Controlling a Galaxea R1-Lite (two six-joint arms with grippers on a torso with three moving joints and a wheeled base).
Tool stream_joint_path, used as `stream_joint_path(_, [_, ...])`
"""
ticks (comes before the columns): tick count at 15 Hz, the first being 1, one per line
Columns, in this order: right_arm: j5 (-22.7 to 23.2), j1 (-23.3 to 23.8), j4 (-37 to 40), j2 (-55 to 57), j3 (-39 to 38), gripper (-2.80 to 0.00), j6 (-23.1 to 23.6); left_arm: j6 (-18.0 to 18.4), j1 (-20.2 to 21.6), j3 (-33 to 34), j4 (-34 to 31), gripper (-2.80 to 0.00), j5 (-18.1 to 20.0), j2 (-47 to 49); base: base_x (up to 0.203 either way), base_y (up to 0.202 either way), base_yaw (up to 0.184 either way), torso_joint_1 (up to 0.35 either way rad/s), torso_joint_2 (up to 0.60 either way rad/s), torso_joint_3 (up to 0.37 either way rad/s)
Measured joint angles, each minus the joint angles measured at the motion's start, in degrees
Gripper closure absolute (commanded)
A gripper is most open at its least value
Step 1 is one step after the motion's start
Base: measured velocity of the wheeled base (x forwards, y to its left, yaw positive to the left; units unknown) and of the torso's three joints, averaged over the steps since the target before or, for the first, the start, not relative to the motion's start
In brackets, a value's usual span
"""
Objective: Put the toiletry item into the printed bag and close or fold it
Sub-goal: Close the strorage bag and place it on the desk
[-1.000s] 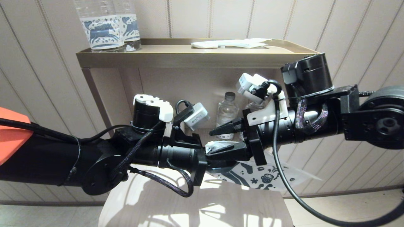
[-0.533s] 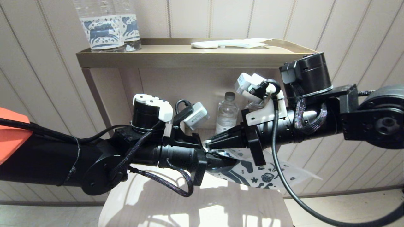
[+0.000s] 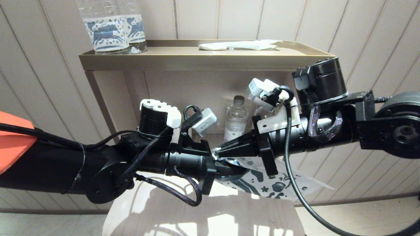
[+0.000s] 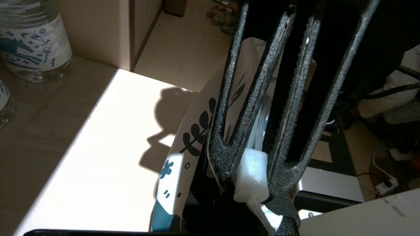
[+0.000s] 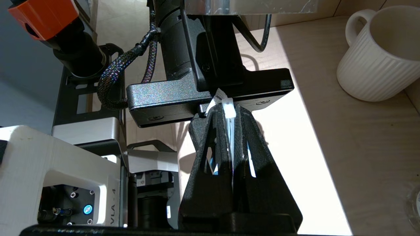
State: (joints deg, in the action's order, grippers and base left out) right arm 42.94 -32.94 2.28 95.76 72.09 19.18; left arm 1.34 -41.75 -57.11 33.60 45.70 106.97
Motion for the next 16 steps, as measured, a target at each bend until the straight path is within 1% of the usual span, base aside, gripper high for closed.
stream_joint_path(11, [-0.24,1.81,0.09,-2.99,-4.22,0.00,0.28,0.04,-0.04,0.06,-0.02,0.00,-0.06,0.17,0.000,0.000,0.000,0.000,0.00,0.000])
stream_joint_path(16, [-0.18,1.53,-0.02,-3.26,-4.02,0.00,0.48,0.07,0.00,-0.18,-0.41,0.00,-0.08,0.20,0.000,0.000,0.000,0.000,0.00,0.000])
